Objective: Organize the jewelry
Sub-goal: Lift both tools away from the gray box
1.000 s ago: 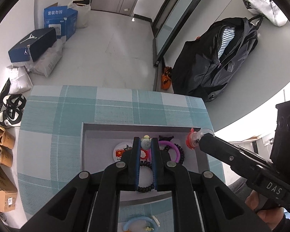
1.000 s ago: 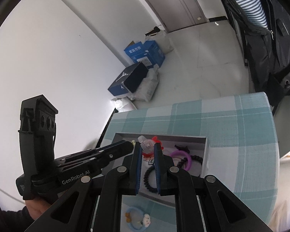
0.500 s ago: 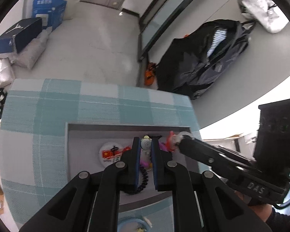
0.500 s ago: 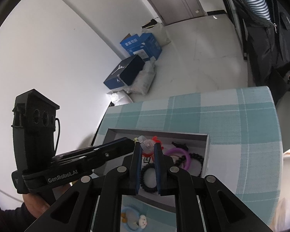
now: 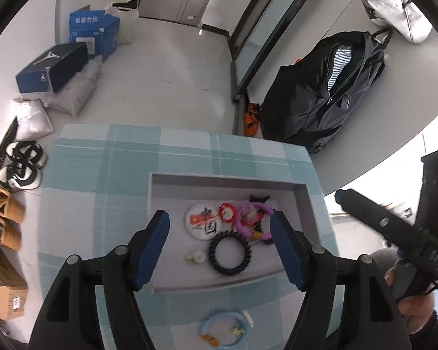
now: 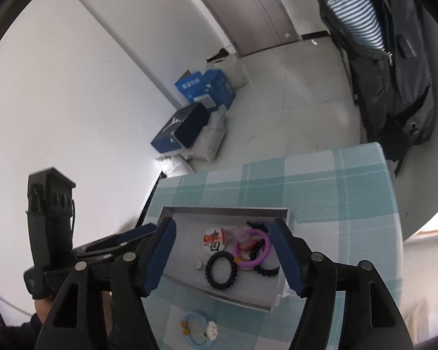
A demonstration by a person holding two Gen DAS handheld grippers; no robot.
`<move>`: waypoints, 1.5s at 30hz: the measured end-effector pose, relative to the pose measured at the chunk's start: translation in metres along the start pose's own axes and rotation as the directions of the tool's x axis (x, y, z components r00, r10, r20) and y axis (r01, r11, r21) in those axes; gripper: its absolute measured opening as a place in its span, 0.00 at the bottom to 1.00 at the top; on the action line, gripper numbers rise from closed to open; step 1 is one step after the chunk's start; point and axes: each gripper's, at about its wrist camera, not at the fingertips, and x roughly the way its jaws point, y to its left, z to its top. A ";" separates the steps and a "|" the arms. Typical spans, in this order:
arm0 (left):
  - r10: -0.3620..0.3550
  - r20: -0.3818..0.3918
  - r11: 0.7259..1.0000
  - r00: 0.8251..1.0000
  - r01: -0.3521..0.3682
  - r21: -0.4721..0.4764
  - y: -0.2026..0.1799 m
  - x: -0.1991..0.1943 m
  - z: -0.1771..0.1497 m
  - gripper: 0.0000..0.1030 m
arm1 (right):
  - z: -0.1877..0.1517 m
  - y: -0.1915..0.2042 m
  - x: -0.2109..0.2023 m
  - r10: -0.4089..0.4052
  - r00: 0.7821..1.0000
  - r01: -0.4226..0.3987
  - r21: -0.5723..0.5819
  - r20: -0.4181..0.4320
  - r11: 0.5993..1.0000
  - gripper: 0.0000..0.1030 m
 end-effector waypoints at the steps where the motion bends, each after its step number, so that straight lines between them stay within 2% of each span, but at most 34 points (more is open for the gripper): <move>1: 0.009 0.003 1.000 1.000 -0.009 0.001 0.000 -0.002 -0.003 0.65 | -0.001 0.000 -0.003 -0.002 1.000 0.002 0.002 0.005 1.000 0.71; 7: 0.057 0.014 0.998 0.998 -0.057 -0.001 -0.001 -0.009 -0.017 0.65 | -0.009 0.006 -0.016 -0.011 1.000 0.011 -0.014 0.024 1.000 0.81; 11: 0.082 0.029 0.997 0.996 -0.082 0.002 -0.004 -0.016 -0.023 0.65 | -0.015 0.011 -0.023 -0.017 0.999 0.018 -0.024 0.033 1.000 0.83; 17: 0.095 0.077 0.993 0.992 -0.100 0.069 -0.021 -0.031 -0.037 0.66 | -0.025 0.016 -0.032 -0.006 0.999 0.007 -0.038 0.035 0.999 0.88; 19: 0.091 0.069 0.993 0.994 -0.095 0.068 -0.023 -0.030 -0.041 0.67 | -0.029 0.017 -0.035 -0.014 0.999 0.016 -0.046 0.040 0.999 0.93; 31: 0.112 0.037 0.992 0.993 -0.113 0.049 -0.023 -0.031 -0.074 0.70 | -0.062 0.013 -0.050 -0.055 0.998 0.058 -0.065 0.045 0.996 1.00; 39: 0.119 -0.031 0.992 0.992 -0.117 0.046 -0.020 -0.020 -0.101 0.70 | -0.088 0.007 -0.051 -0.079 0.996 0.082 -0.092 0.032 0.992 1.00; 45: 0.126 -0.090 0.990 0.988 -0.120 0.069 -0.022 -0.009 -0.121 0.70 | -0.104 -0.006 -0.044 -0.092 0.996 0.092 -0.067 0.008 0.994 1.00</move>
